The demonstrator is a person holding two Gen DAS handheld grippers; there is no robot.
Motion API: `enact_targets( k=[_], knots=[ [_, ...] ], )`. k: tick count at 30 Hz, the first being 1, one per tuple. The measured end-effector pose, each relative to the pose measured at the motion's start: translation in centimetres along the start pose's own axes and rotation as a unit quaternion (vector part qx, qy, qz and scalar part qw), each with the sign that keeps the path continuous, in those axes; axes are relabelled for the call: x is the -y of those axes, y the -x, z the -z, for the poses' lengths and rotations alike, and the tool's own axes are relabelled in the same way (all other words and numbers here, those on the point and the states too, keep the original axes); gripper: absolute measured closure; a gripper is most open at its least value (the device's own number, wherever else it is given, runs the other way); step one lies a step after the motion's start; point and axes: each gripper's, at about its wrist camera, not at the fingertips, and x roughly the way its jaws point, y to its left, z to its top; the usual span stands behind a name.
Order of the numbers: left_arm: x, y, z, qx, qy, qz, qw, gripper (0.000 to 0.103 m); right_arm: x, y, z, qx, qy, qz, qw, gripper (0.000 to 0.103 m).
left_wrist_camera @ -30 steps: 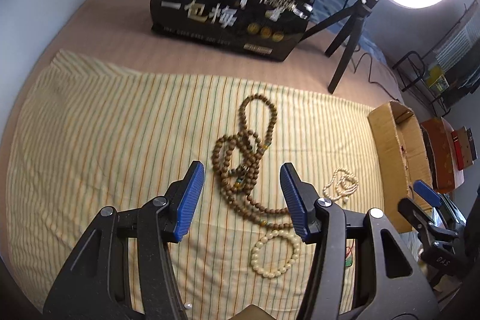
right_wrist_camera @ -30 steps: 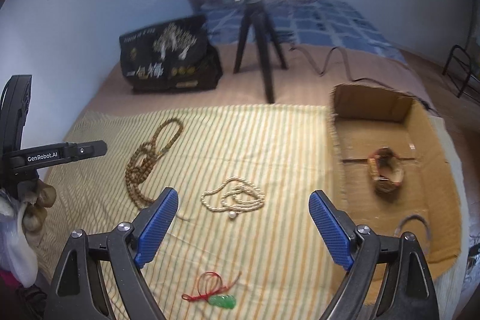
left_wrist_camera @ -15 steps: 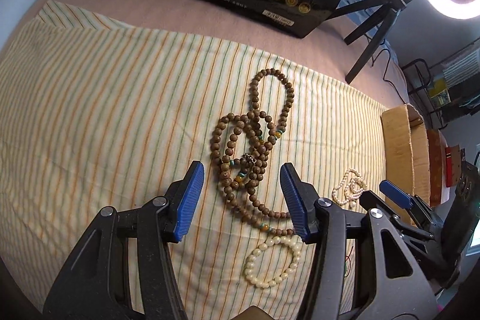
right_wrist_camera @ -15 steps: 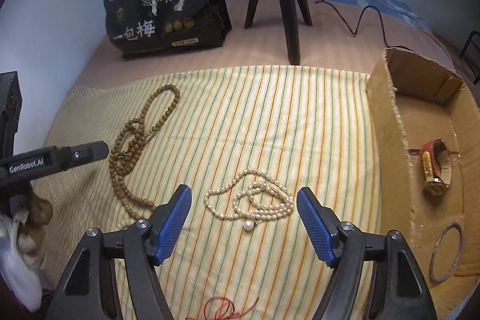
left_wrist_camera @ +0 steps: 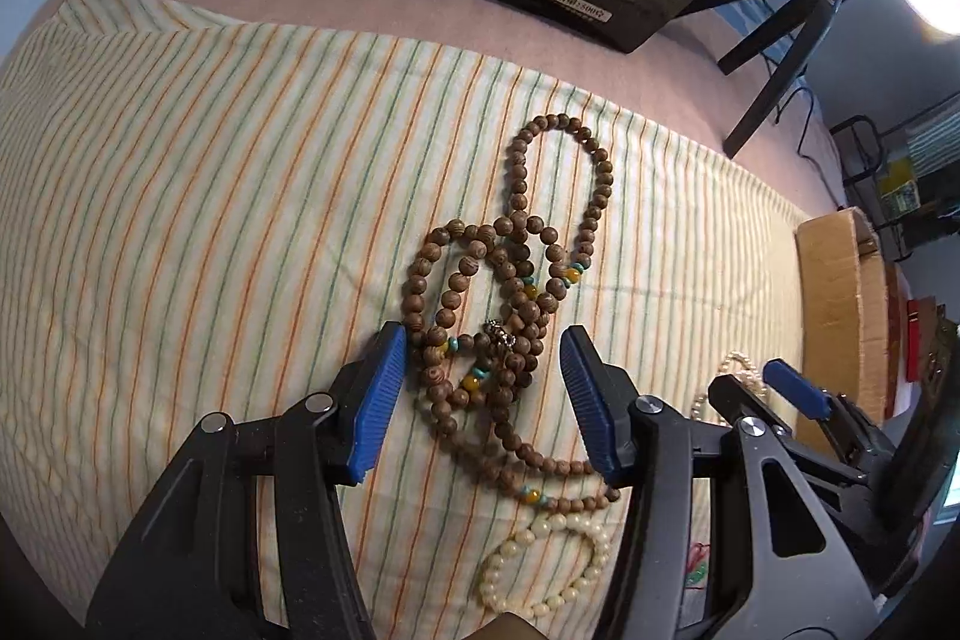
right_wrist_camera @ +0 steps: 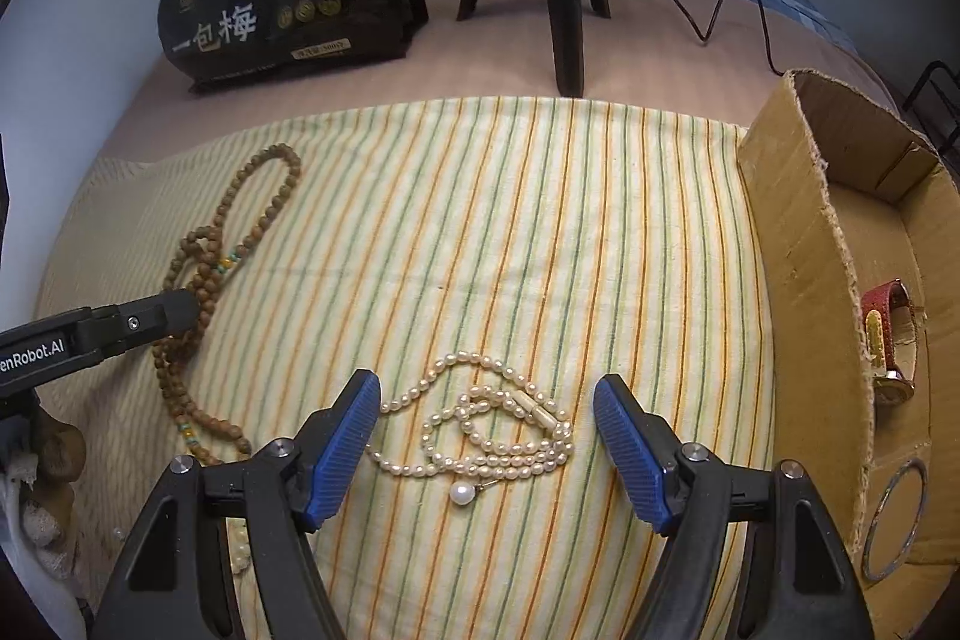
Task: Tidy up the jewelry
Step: 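Grasp the wooden bead necklace with the left gripper while the right grasps the pearl necklace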
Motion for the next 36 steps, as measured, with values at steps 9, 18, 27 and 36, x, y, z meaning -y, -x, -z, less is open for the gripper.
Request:
enact_targets(
  k=[9,18,27,36],
  knots=[
    [2.1,-1.1,0.6,0.009,-0.068,-0.053,0.9962,0.049,-0.3,-0.7,0.1,-0.008,0.012,0.007,1.0,0.028],
    [1.8,-1.1,0.6,0.011,-0.072,-0.07,0.9949,0.07,-0.5,-0.3,0.3,-0.01,0.021,-0.01,1.0,0.071],
    [0.5,-0.5,0.2,0.018,-0.058,-0.064,0.9961,0.089,-0.4,-0.1,0.6,-0.007,0.013,-0.024,1.0,0.098],
    [0.2,2.8,0.0,0.041,-0.044,-0.024,0.9979,0.093,0.1,2.7,0.7,0.021,0.005,-0.041,0.999,0.098]
  ],
)
